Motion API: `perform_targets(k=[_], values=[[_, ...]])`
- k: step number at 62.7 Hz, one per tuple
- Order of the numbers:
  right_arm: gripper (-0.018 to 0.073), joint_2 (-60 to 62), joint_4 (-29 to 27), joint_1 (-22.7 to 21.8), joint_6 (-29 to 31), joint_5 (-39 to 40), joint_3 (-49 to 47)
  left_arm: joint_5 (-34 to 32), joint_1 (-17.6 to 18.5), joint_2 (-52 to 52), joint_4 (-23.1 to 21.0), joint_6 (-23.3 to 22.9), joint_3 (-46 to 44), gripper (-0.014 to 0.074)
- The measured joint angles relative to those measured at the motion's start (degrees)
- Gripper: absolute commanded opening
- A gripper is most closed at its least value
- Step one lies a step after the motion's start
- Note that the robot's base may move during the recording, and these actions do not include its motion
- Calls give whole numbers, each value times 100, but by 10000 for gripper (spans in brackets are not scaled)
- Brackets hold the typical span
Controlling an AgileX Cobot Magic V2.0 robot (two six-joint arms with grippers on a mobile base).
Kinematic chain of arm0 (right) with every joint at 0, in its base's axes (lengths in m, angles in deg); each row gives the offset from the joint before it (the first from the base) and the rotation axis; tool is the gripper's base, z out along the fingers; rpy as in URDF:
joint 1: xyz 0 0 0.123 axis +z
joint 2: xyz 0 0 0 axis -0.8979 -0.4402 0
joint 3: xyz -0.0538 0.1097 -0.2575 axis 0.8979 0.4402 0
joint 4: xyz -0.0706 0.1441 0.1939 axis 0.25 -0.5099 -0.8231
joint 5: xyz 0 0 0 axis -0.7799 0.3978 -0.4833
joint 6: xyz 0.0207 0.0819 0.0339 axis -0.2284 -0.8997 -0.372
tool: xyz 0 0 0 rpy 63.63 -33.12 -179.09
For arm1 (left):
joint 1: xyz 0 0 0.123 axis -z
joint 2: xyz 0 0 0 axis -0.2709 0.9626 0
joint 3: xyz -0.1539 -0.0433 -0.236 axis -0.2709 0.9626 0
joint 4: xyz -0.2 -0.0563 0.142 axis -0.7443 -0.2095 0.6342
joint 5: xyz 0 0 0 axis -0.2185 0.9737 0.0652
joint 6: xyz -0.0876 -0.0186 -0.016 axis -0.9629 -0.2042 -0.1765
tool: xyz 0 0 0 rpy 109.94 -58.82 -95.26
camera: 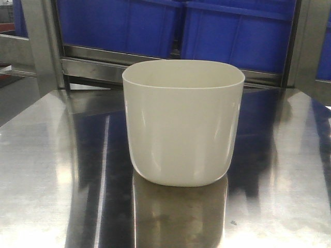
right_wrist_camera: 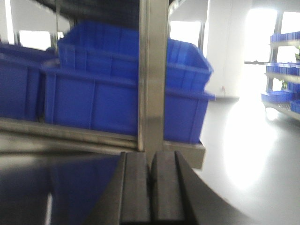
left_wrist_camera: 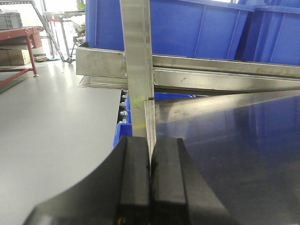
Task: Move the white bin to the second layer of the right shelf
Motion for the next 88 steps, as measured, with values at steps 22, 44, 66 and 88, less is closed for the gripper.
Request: perform_targets(k=[22, 44, 66, 88], values=[[49, -2051, -66, 33, -1083, -2799, -2369, 0, 0, 0, 0, 0, 0, 85], [53, -5238, -818, 403, -709, -4674, -5409, 0, 0, 0, 0, 0, 0, 85], [52, -7250, -1110, 1912, -41, -5425, -6524, 0, 0, 0, 0, 0, 0, 85], [482, -8127, -1130, 3085, -19, -5420, -6620, 0, 0, 0, 0, 0, 0, 85]])
